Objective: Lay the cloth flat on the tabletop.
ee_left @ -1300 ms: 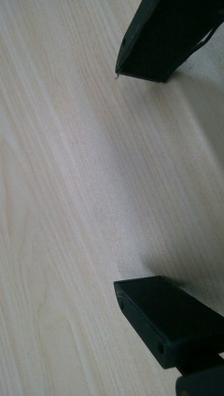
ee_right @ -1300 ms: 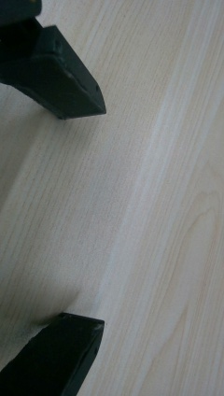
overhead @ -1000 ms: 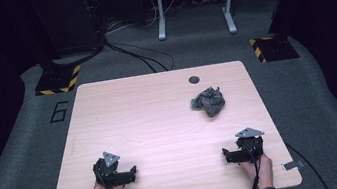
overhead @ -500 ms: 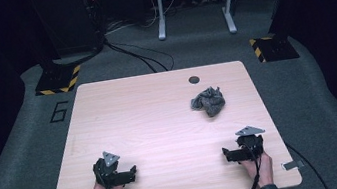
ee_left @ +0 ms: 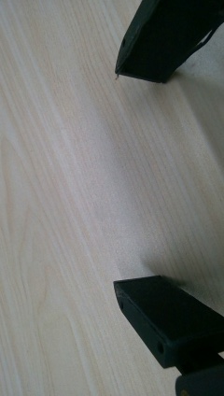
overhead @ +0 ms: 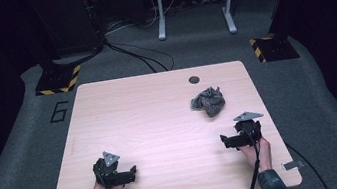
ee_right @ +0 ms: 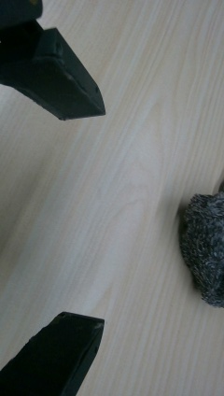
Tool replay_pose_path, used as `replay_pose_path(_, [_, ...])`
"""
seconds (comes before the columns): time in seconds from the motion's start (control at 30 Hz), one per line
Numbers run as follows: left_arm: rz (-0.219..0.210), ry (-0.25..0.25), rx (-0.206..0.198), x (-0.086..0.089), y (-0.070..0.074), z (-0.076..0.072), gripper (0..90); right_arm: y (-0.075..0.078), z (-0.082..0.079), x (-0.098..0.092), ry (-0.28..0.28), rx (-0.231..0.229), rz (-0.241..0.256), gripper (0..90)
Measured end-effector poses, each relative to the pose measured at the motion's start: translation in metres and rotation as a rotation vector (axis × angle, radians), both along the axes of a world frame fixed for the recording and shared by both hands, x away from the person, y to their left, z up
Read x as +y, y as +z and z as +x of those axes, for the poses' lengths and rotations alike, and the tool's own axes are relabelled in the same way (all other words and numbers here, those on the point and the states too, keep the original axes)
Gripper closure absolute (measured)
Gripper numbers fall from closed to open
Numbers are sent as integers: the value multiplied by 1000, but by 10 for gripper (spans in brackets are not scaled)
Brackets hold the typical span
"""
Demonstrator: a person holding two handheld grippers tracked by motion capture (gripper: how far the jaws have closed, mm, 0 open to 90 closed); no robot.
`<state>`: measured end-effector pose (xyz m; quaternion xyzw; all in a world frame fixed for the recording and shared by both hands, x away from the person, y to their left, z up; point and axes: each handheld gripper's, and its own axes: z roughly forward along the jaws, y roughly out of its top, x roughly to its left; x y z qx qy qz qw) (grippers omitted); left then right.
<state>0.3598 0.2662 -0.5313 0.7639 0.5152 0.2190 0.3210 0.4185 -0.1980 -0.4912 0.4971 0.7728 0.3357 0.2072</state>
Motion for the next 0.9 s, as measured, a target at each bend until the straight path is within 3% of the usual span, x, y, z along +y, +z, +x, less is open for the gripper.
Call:
replay_pose_path(0.63, [0,0,0,0,0,0,3,16,54,5,-1,42,21,25])
replay_pose_path(0.9, [3,2,-2,0,0,0,3,28,79,14,7,26,6,28])
